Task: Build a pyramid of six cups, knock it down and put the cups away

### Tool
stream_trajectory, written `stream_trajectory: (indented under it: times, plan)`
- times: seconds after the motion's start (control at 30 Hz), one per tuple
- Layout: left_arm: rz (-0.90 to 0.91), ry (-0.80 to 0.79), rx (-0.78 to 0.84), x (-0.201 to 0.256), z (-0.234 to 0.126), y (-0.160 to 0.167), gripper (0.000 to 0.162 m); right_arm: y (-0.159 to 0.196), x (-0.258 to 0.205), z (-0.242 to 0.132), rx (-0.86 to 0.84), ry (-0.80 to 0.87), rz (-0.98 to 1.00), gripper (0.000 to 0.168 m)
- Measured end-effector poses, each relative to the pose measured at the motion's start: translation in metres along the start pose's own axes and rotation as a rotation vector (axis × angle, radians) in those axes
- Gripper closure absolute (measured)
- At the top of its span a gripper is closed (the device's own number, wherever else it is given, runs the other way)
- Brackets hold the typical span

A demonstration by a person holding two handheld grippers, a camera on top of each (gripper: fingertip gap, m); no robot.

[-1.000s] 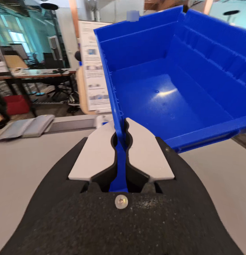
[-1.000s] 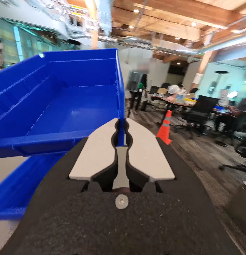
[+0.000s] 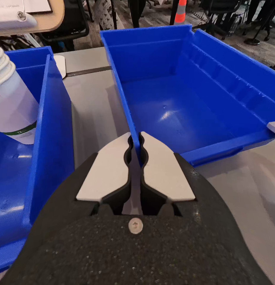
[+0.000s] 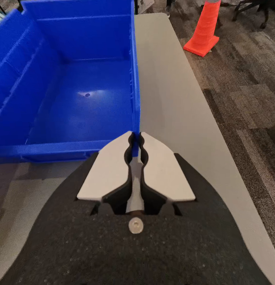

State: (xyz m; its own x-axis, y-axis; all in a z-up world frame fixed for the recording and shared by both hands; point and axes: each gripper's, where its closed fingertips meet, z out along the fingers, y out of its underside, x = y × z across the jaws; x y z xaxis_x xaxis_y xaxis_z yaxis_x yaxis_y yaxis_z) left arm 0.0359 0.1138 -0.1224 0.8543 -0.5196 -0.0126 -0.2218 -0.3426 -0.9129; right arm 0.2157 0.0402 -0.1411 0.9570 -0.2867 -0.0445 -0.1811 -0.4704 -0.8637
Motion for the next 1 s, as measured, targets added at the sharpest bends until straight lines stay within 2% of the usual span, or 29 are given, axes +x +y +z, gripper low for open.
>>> stream_trajectory:
  times: [0.13,0.17,0.2,0.3,0.4,0.47,0.57,0.63,0.73,0.83,0.9,0.93,0.97,1.0]
  plan:
    - [-0.027,0.061,-0.065,0.002,-0.004,0.003,0.154,-0.002,0.001,-0.003,-0.006,0.001,0.013,0.163]
    - [-0.048,0.094,-0.074,0.003,-0.009,0.002,0.147,-0.004,0.005,-0.005,0.007,0.032,-0.009,0.154]
    - [-0.059,0.130,-0.072,0.004,-0.017,-0.002,0.131,-0.009,0.010,-0.010,0.033,0.070,-0.043,0.144]
    - [-0.023,0.220,-0.009,-0.004,-0.059,-0.027,0.109,-0.038,0.018,-0.032,0.148,0.168,-0.144,0.132]
    - [-0.010,0.268,0.035,-0.042,-0.103,-0.047,0.105,-0.065,-0.004,-0.054,0.267,0.183,-0.236,0.132]
    - [-0.005,0.223,0.050,-0.091,-0.124,-0.050,0.106,-0.073,-0.036,-0.062,0.288,0.123,-0.260,0.131]
    - [0.009,0.065,0.048,-0.179,-0.139,-0.037,0.105,-0.078,-0.122,-0.067,0.312,-0.099,-0.267,0.127]
    - [-0.004,-0.035,0.022,-0.229,-0.141,-0.015,0.105,-0.070,-0.190,-0.068,0.310,-0.269,-0.223,0.125]
    - [-0.093,-0.036,-0.046,-0.258,-0.132,0.025,0.101,-0.041,-0.268,-0.061,0.244,-0.409,-0.134,0.110]
    - [-0.138,-0.014,-0.078,-0.259,-0.116,0.052,0.103,-0.011,-0.299,-0.047,0.162,-0.389,-0.106,0.108]
    - [-0.102,-0.008,-0.107,-0.255,-0.104,0.059,0.109,-0.002,-0.302,-0.033,0.130,-0.318,-0.087,0.115]
    - [-0.092,-0.023,-0.104,-0.257,-0.101,0.059,0.117,0.003,-0.306,-0.027,0.111,-0.313,-0.083,0.126]
    - [-0.103,-0.027,-0.099,-0.258,-0.099,0.059,0.137,0.004,-0.304,-0.022,0.107,-0.268,-0.078,0.132]
    - [-0.118,-0.060,-0.098,-0.264,-0.098,0.058,0.148,0.002,-0.295,-0.017,0.111,-0.177,-0.090,0.154]
